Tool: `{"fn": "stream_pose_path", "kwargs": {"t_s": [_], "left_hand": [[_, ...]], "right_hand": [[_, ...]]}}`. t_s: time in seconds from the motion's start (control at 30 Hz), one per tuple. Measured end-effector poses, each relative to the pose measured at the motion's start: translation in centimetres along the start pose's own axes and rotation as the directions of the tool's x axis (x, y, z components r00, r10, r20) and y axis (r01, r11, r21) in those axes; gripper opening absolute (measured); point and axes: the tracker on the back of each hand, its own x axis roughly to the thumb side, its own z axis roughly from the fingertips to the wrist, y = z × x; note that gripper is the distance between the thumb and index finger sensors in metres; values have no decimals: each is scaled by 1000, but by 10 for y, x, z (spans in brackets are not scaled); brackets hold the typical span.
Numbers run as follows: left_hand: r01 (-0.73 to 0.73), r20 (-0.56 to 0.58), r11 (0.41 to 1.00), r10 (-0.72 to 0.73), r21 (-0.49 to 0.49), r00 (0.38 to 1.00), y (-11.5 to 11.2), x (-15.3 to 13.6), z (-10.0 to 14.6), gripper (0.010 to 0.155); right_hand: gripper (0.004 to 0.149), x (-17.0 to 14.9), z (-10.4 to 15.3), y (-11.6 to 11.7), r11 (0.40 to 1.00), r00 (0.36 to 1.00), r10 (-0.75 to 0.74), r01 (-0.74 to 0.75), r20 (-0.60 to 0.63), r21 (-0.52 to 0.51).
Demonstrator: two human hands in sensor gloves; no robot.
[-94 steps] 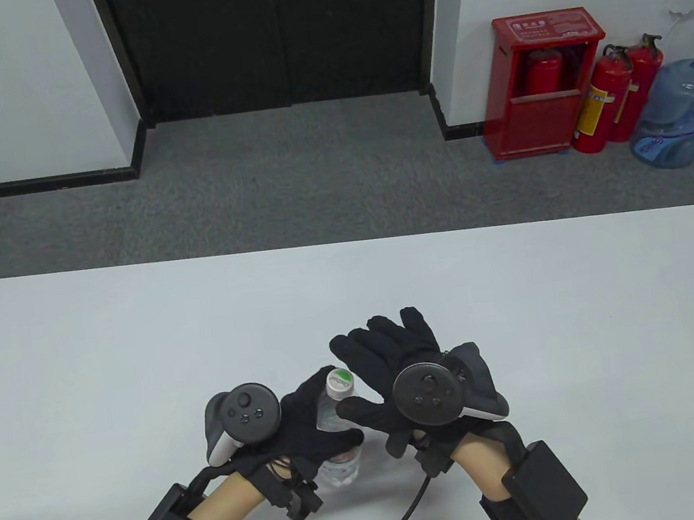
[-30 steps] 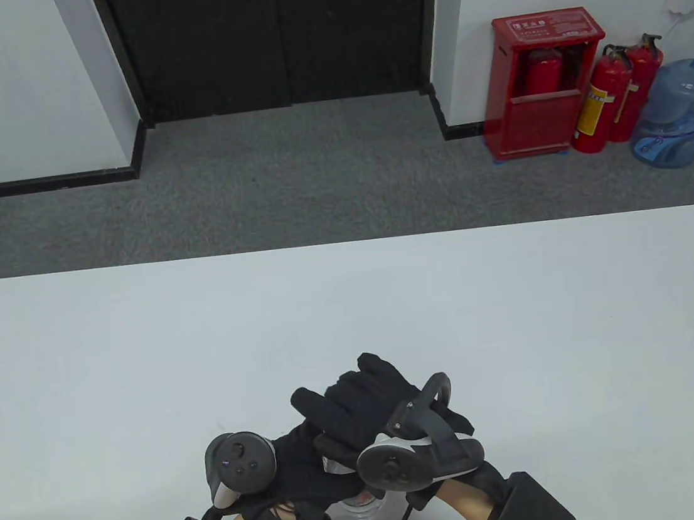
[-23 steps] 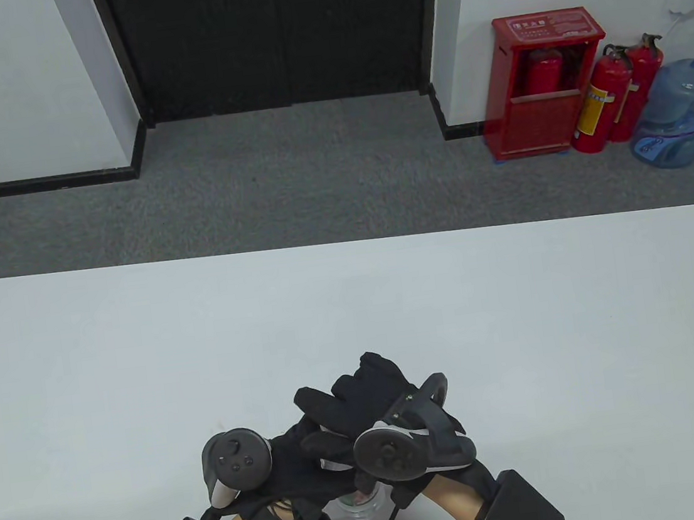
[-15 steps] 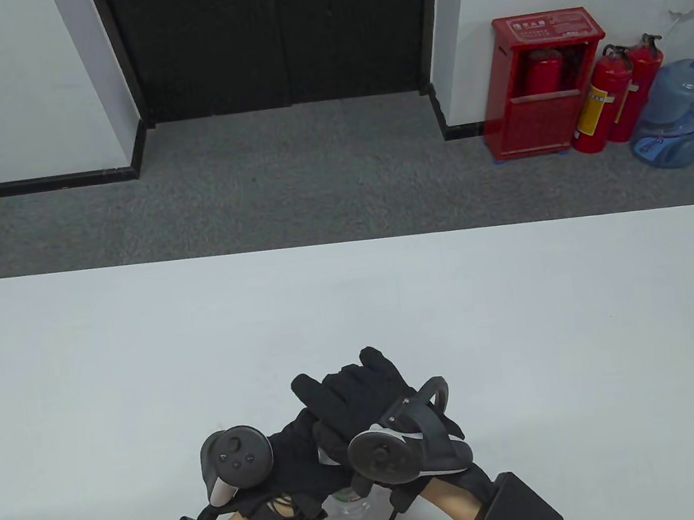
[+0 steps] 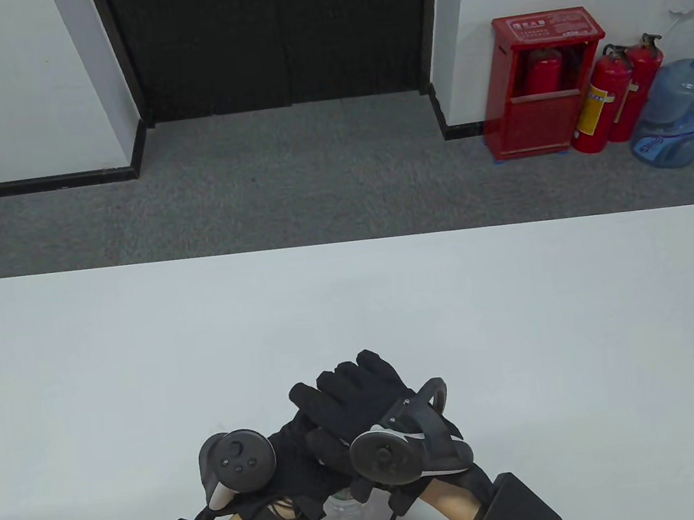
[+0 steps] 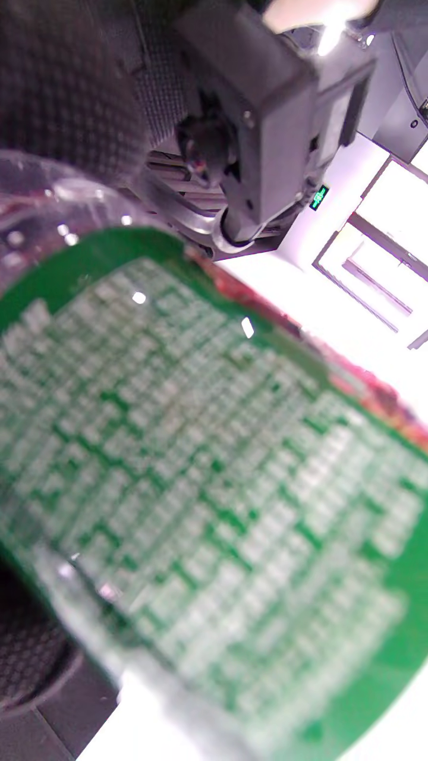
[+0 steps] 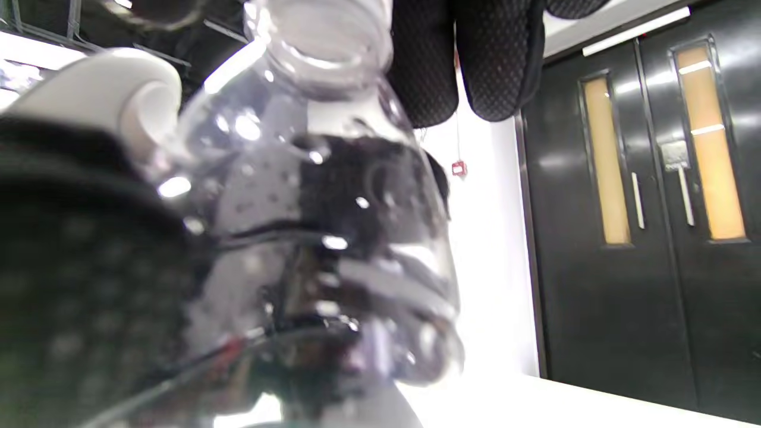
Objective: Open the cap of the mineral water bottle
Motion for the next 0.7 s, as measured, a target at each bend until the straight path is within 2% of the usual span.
{"fn": "stream_pose_path", "kwargs": {"t_s": [0.1, 0.2, 0.27, 0.4, 0.47, 0.57, 0.63, 0.7], "left_hand": [[17, 2, 1000, -17, -12, 1000, -3, -1, 0, 90], [1, -8, 1000, -1, -13, 1000, -3, -3, -1, 90], [16, -5, 1000, -16, -1, 1000, -1, -2, -1, 90], [27, 5, 1000, -27, -5, 1000, -2, -2, -1, 90], [32, 8, 999, -32, -4, 999, -2, -3, -1, 90], [32, 11, 999, -32, -6, 999, -3, -2, -1, 90], [34, 13, 999, -34, -6, 999, -2, -2, -2, 90], [26, 15, 1000, -26, -3, 1000, -2, -3, -2, 90]], "right_hand": [[54, -1, -1, 1, 998, 999, 45, -46, -26, -33], [56, -1, -1, 3, 998, 1000, 22, -23, -21, -50], [56, -4, 0, -2, 995, 1000, -24, 24, -4, -96], [58, -17, 8, -33, 985, 998, -69, 69, 2, -158], [59, -32, 24, -44, 984, 996, -70, 59, -62, -169], [65, -52, 52, -36, 993, 990, -76, 63, -120, -104], [68, -66, 71, -19, 996, 980, -85, 76, -178, -55], [68, -79, 90, 8, 990, 967, -124, 135, -223, 34]]}}
